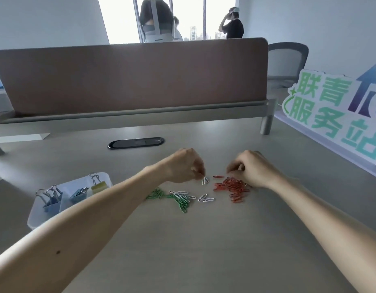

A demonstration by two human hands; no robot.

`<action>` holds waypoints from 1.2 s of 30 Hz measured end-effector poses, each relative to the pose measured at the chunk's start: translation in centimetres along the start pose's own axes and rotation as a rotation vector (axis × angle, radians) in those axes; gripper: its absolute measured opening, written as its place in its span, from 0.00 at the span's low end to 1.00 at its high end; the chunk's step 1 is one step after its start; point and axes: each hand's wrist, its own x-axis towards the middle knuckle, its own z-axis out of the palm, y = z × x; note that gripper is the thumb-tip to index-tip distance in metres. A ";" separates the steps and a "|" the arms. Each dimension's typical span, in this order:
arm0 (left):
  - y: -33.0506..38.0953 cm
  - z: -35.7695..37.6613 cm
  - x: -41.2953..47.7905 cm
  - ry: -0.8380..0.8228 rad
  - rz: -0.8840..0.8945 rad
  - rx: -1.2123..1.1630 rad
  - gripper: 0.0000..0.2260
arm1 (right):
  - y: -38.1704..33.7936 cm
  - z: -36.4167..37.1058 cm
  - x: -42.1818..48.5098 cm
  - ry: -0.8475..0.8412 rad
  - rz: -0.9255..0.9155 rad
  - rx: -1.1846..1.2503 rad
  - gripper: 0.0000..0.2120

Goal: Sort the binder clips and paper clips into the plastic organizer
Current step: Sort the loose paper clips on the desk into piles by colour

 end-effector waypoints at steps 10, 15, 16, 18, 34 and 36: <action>-5.5 -1.8 -4.9 -0.176 -0.129 0.039 0.06 | -7.2 4.2 3.4 -0.173 -0.170 0.128 0.07; -5.7 -0.6 -5.0 -0.120 -0.094 0.099 0.04 | -9.6 6.0 4.2 -0.258 -0.206 0.031 0.06; -5.7 -0.4 -5.0 -0.106 -0.097 0.104 0.03 | -9.8 6.1 4.2 -0.270 -0.208 0.023 0.05; -5.7 -0.1 -5.1 -0.092 -0.106 0.120 0.03 | -9.9 6.1 4.4 -0.291 -0.197 0.022 0.03; -6.0 0.3 -5.3 -0.024 -0.112 0.066 0.07 | -10.3 6.3 4.8 -0.338 -0.108 -0.017 0.06; -6.1 0.1 -5.4 -0.046 -0.114 -0.003 0.07 | -10.0 6.1 4.8 -0.330 -0.091 0.020 0.06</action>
